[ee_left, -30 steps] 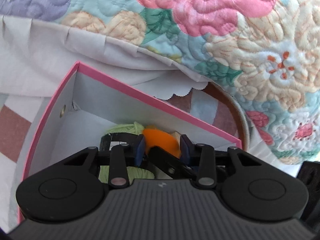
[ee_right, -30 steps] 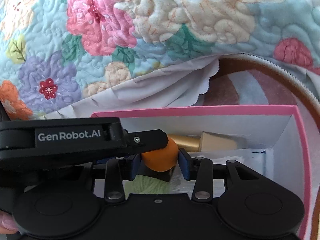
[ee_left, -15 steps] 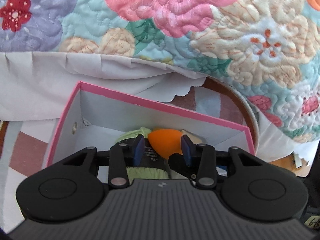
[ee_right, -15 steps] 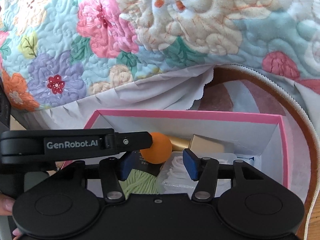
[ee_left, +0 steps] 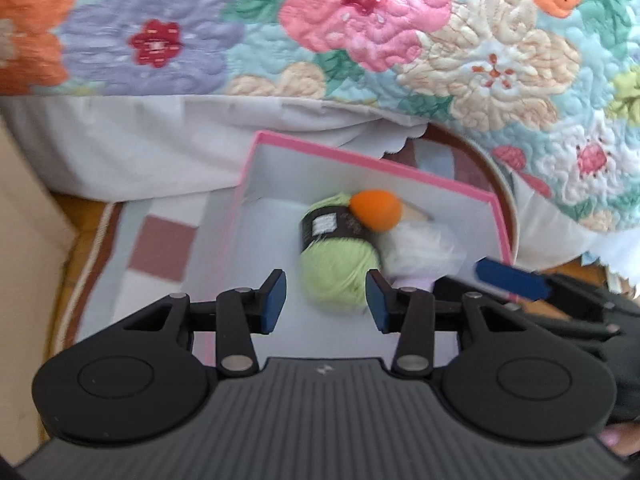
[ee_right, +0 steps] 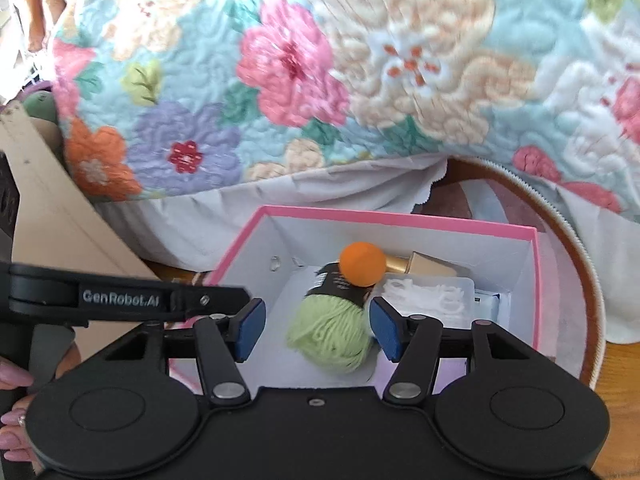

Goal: Organize objects

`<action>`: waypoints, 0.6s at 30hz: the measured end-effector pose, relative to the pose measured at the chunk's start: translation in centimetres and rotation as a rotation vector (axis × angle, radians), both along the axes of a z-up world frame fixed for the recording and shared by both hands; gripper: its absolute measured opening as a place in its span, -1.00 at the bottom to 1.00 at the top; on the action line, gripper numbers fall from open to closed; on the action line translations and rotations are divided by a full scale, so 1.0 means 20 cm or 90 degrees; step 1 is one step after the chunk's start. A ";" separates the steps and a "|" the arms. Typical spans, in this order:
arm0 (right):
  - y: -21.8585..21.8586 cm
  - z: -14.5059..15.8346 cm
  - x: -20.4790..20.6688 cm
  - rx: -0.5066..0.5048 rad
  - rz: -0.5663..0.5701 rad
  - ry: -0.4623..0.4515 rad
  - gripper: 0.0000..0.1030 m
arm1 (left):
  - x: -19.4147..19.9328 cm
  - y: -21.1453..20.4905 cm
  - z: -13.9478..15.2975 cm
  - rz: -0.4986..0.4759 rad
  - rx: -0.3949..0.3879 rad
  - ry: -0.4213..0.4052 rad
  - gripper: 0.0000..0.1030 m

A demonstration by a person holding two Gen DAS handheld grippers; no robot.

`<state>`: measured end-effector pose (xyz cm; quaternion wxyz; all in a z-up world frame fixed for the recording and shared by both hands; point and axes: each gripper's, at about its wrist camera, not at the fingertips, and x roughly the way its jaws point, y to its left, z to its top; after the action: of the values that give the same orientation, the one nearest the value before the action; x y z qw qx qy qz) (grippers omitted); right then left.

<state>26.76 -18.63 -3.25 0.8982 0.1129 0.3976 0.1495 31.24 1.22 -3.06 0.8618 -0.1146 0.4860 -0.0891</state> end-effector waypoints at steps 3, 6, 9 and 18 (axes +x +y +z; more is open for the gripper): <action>0.03 0.09 -0.08 -0.018 0.003 0.004 0.26 | -0.10 0.03 0.07 -0.012 0.011 0.008 -0.16; 0.04 0.18 -0.16 -0.028 0.016 0.011 0.30 | -0.20 0.08 0.15 -0.010 0.005 0.012 -0.12; 0.04 0.26 -0.25 -0.028 0.022 0.015 0.37 | -0.31 0.11 0.23 -0.011 0.007 -0.005 0.02; 0.10 0.46 -0.50 -0.077 0.031 -0.025 0.41 | -0.58 0.12 0.44 -0.043 0.049 -0.030 0.16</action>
<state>16.77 -16.71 5.87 0.9071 0.0455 0.3908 0.1494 19.62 3.68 5.76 0.8732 -0.0631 0.4724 -0.1019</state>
